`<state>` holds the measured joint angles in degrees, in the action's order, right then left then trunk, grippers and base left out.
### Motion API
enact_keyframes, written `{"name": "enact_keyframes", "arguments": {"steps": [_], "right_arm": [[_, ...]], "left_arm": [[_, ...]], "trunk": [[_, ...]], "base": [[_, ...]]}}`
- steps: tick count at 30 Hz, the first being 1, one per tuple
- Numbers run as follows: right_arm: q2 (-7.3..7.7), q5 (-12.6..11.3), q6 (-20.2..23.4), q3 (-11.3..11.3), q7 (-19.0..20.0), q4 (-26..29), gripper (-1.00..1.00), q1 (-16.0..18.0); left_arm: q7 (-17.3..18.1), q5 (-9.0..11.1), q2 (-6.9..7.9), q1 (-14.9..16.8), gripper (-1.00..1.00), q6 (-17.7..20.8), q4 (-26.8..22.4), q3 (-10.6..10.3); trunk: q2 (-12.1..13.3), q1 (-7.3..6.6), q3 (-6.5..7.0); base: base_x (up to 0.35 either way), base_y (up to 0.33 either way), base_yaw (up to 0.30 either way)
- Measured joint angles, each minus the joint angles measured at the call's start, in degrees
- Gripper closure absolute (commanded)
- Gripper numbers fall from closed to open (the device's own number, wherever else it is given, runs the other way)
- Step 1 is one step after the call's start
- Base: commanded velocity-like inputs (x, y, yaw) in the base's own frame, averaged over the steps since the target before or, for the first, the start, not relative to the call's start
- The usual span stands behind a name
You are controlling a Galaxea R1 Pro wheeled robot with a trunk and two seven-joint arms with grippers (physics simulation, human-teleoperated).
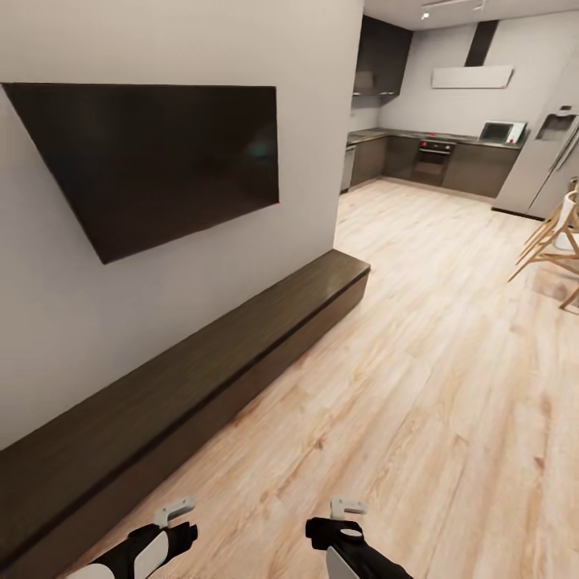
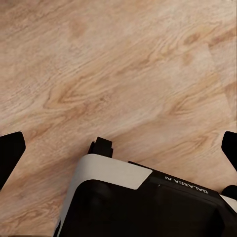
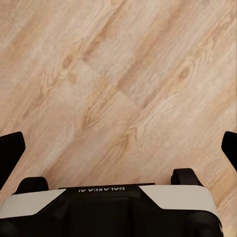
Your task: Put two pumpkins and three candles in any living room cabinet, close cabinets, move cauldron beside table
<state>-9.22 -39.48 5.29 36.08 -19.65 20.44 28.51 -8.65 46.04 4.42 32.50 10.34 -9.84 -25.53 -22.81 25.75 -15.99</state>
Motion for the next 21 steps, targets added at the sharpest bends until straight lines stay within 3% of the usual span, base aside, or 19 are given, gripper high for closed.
{"name": "enact_keyframes", "arguments": {"steps": [14, 21], "right_arm": [[-0.05, 0.0, 0.0, 0.0, 0.0, 0.0, -1.0, 0.0], [-0.13, 0.0, 0.1, 0.0, 0.0, 0.0, -1.0, 0.0]], "left_arm": [[-0.2, 0.0, -0.08, 0.0, -1.0, 0.0, 0.0, 0.0], [-0.4, 0.0, -0.07, 0.0, -1.0, 0.0, 0.0, 0.0]], "trunk": [[0.0, 0.0, 0.0], [0.0, 0.0, 0.0]], "base": [[0.0, -0.007, 0.292], [0.0, -0.185, 0.292]]}}
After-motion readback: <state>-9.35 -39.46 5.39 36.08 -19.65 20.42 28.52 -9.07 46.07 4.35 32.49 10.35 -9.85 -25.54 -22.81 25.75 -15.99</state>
